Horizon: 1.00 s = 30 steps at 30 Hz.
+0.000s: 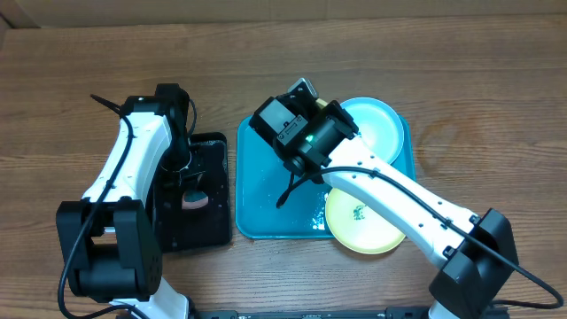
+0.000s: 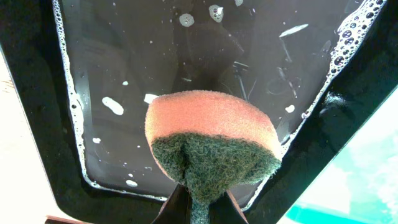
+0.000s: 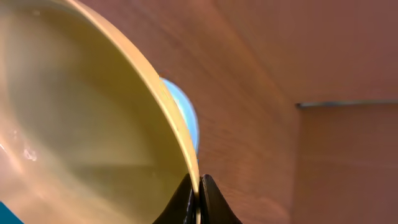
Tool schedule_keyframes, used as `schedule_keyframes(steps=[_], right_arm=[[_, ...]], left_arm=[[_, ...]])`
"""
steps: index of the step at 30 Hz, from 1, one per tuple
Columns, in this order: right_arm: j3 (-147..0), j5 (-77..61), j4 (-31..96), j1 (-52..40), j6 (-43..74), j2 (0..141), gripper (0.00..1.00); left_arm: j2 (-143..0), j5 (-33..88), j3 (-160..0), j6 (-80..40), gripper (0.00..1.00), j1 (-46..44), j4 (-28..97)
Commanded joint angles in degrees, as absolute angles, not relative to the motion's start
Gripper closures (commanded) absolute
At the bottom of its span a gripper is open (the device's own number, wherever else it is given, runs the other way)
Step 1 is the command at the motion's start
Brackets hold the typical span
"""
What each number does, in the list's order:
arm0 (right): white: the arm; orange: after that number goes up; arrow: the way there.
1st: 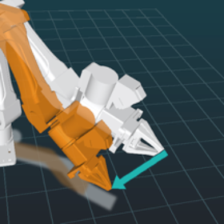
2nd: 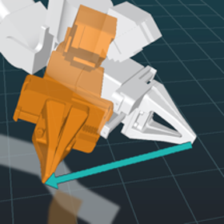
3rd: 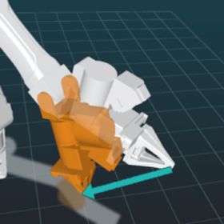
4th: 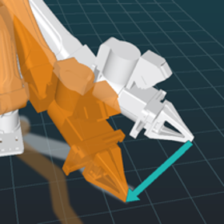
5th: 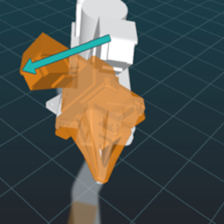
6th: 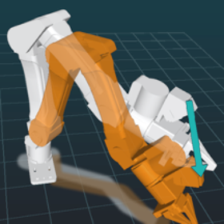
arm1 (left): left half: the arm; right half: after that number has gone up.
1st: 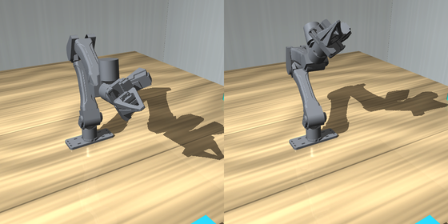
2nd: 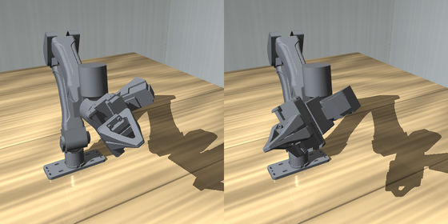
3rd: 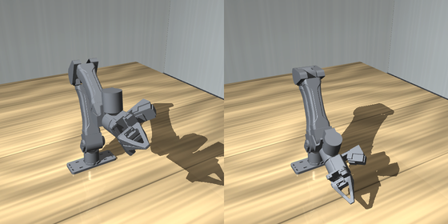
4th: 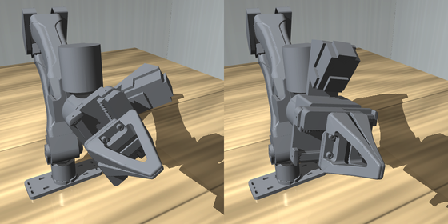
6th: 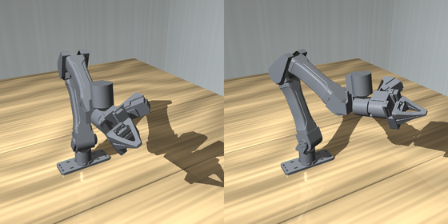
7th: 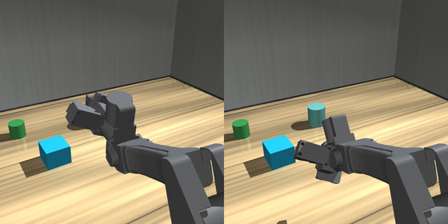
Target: Clean dirty plates on tray and stack at the side
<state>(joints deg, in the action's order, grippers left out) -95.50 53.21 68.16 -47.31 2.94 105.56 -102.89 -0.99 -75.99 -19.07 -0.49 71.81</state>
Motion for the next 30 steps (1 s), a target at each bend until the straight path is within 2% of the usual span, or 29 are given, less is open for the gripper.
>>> schedule_keyframes(steps=[1,16,24,28,30], right_arm=[[-96.4,60.34,67.33,-49.95,0.6,105.19,0.96],[-96.4,69.6,64.29,-55.31,-3.07,105.19,0.96],[-96.4,69.56,63.68,-55.75,-3.07,105.19,0.96],[-96.4,61.63,64.95,-55.9,-1.58,105.19,0.96],[-96.38,62.57,66.3,-57.3,1.21,105.14,0.96]], left_arm=[[-103.37,0.08,-75.79,-17.74,0.96,-0.3,71.75],[-103.37,0.08,-75.79,-17.76,0.96,-0.27,71.75],[-103.37,0.05,-75.79,-17.74,0.96,-0.27,72.1],[-103.37,0.05,-75.79,-17.72,0.96,-0.27,72.1],[-103.37,0.05,-75.79,-17.69,0.96,-0.27,72.18]])
